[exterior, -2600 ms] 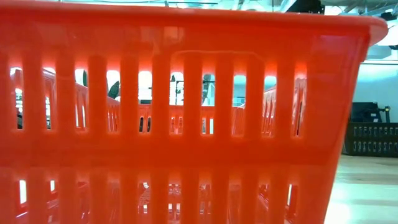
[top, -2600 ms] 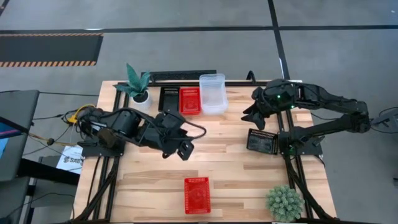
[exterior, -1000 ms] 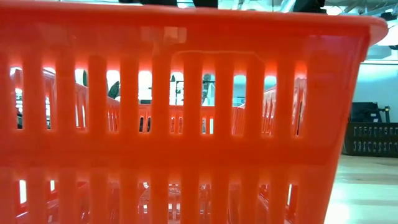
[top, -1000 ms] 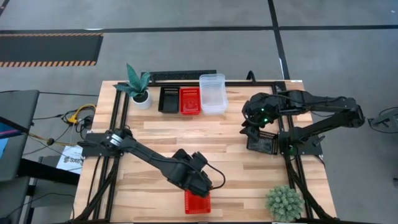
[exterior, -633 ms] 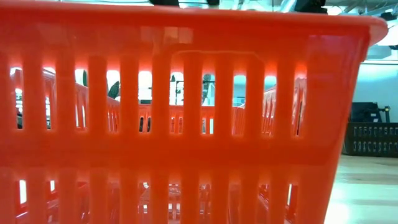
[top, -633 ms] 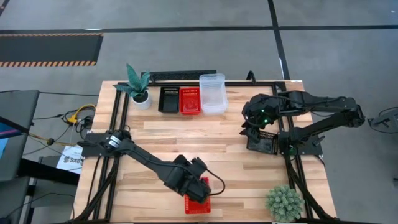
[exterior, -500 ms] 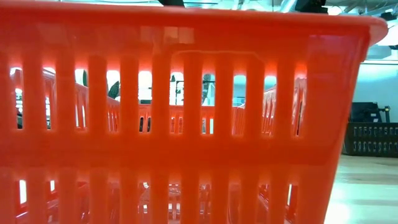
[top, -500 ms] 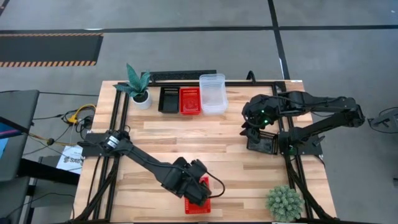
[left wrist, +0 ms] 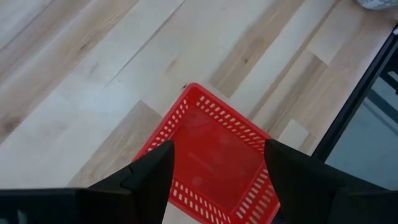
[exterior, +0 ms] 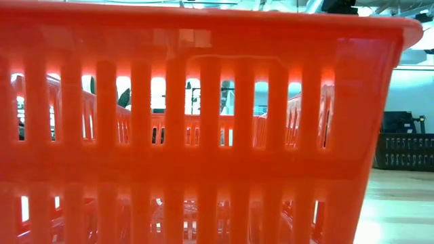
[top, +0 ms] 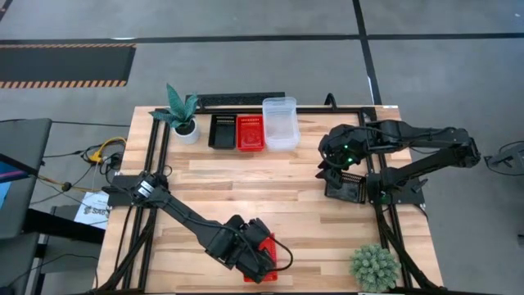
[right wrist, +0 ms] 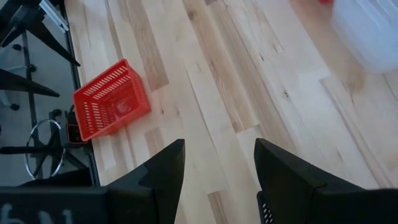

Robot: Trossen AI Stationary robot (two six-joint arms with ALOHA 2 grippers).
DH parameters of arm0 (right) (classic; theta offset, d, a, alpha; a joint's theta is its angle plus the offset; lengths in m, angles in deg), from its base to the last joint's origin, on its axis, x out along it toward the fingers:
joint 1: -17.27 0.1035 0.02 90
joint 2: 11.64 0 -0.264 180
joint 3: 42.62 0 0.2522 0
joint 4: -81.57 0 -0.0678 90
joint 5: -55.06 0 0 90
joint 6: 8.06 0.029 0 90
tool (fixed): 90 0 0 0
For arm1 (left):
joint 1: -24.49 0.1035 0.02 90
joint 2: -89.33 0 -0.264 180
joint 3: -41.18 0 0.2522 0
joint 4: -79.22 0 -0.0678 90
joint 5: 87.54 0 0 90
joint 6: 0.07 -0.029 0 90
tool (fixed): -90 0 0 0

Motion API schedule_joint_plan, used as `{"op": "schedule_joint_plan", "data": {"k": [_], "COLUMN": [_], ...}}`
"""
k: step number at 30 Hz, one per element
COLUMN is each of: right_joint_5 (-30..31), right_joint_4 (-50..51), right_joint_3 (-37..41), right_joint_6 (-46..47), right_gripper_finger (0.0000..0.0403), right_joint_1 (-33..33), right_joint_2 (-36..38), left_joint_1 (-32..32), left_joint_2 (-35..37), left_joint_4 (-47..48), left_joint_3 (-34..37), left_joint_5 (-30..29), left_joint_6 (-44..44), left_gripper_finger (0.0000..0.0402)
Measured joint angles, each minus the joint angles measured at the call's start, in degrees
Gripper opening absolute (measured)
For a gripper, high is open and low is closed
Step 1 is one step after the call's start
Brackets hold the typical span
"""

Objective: Stack baskets by color
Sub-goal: Stack the red bin on the top red bins

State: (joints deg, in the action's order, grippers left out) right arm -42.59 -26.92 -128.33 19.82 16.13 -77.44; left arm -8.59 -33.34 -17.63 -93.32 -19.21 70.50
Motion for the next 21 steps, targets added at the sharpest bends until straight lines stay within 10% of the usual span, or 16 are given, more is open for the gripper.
{"op": "schedule_joint_plan", "data": {"k": [21], "right_joint_5": [0.2], "right_joint_4": [-1.1], "right_joint_3": [0.0], "right_joint_6": [1.2], "right_gripper_finger": [0.0214], "right_joint_1": [-1.3], "right_joint_2": [0.0], "left_joint_1": [3.5], "left_joint_2": [0.0], "left_joint_4": [-3.1], "left_joint_3": [0.0], "left_joint_5": [-7.6], "left_joint_6": [0.8], "left_gripper_finger": [0.0235]}}
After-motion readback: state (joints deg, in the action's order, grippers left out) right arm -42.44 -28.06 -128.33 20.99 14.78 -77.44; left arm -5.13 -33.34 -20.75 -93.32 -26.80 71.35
